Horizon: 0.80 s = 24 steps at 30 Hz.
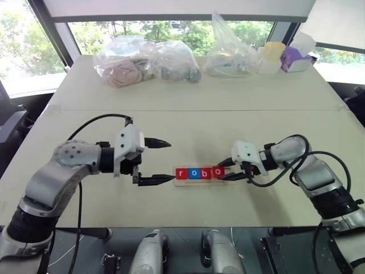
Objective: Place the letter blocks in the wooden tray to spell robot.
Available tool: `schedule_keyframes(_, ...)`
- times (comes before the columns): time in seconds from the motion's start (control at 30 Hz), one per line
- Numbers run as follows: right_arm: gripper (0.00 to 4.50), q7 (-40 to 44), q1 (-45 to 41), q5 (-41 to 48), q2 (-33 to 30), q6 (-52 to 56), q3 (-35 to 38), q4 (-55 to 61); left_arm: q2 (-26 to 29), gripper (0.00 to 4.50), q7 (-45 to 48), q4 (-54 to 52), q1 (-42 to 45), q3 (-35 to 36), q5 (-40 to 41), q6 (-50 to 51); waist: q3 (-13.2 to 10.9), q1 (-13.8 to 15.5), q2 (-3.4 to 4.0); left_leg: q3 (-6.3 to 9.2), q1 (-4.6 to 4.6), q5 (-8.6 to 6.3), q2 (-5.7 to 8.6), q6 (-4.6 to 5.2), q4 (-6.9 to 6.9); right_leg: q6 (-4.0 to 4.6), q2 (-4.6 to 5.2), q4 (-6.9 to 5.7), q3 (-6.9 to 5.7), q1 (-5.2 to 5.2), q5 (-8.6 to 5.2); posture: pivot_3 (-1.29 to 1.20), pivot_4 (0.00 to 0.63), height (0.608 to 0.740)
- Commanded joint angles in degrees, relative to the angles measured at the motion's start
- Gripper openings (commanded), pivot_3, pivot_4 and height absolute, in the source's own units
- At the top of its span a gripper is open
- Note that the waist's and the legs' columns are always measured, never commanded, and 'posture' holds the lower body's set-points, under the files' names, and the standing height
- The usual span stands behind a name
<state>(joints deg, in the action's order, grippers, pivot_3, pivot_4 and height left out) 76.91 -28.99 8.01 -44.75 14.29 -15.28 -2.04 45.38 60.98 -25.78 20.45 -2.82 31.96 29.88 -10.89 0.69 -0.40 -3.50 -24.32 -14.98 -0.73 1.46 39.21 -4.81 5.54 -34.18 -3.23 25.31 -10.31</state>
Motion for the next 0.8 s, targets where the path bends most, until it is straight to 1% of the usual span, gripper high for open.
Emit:
schedule_keyframes(0.03, 1.16, 0.07, -1.32, -0.01, 0.42, -0.73, 0.34, 0.03, 0.26, 4.5, -0.26, -1.92, 0.12, 1.24, 0.59, -0.25, 0.0, 0.0, 0.0, 0.0, 0.0, 0.0, 0.0, 0.0, 0.0, 0.0, 0.0, 0.0, 0.0, 0.0, 0.0, 0.0, 0.15, 0.74)
schedule_keyframes(0.1, 2.2, 0.08, -1.49, -0.17, 0.58, -0.9, 0.34, -0.33, 0.2, 4.5, -0.32, -1.96, 0.17, 1.18, 0.61, -0.2, 0.0, 0.02, 0.0, 0.0, 0.0, 0.0, 0.0, 0.0, 0.0, 0.0, 0.0, 0.0, 0.0, 0.0, 0.0, 0.0, 0.15, 0.74)
schedule_keyframes(0.13, 2.57, 0.09, -1.55, -0.25, 0.64, -0.98, 0.35, -0.48, 0.18, 4.5, -0.33, -1.97, 0.18, 1.15, 0.62, -0.2, 0.0, 0.02, 0.0, 0.0, 0.0, 0.0, 0.0, 0.0, 0.0, 0.0, 0.0, 0.0, 0.0, 0.0, 0.0, 0.0, 0.15, 0.74)
schedule_keyframes(0.2, 3.61, 0.24, -1.55, -0.35, 0.65, -0.91, 0.34, -0.49, 0.16, 4.5, -0.36, -2.01, 0.2, 1.08, 0.64, -0.17, 0.0, 0.02, 0.0, 0.0, 0.0, 0.0, 0.0, 0.0, 0.0, 0.0, 0.0, 0.0, 0.0, 0.0, 0.0, 0.0, 0.15, 0.74)
schedule_keyframes(0.27, 4.47, 0.39, -1.48, -0.36, 0.61, -0.76, 0.36, -0.24, 0.23, 4.5, -0.27, -2.0, 0.19, 1.01, 0.61, -0.17, 0.0, 0.01, 0.0, 0.0, 0.0, 0.0, 0.0, 0.0, 0.0, 0.0, 0.0, 0.0, 0.0, 0.0, 0.0, 0.0, 0.15, 0.74)
schedule_keyframes(0.47, 4.47, 0.28, -1.7, 0.4, 0.83, 0.24, 0.94, 0.93, 0.3, 4.5, -0.19, -1.91, 0.36, 1.03, 0.58, -0.18, 0.0, 0.01, 0.0, 0.0, 0.0, 0.0, 0.0, 0.0, 0.0, 0.0, 0.0, -0.01, 0.0, 0.0, 0.0, 0.0, 0.15, 0.74)
schedule_keyframes(0.63, 4.47, -5.22, -5.87, 1.01, 4.42, 1.51, 3.87, -2.62, 0.04, 4.5, -0.31, -2.18, 0.4, 0.69, 0.66, -0.05, 0.0, -0.3, 0.0, -0.02, 0.03, 0.02, 0.0, -0.03, 0.0, 0.0, -0.01, -0.03, 0.01, 0.0, 0.02, 0.0, 0.15, 0.74)
schedule_keyframes(0.8, 4.47, -9.72, -7.04, -1.64, 5.67, -2.88, 4.21, -6.94, -0.19, 4.5, -0.37, -2.17, 0.65, 0.49, 0.62, 0.03, 0.0, 0.08, 0.0, 0.0, 0.03, 0.03, 0.0, -0.06, 0.0, 0.01, -0.02, -0.05, 0.0, -0.02, 0.01, 0.0, 0.15, 0.74)
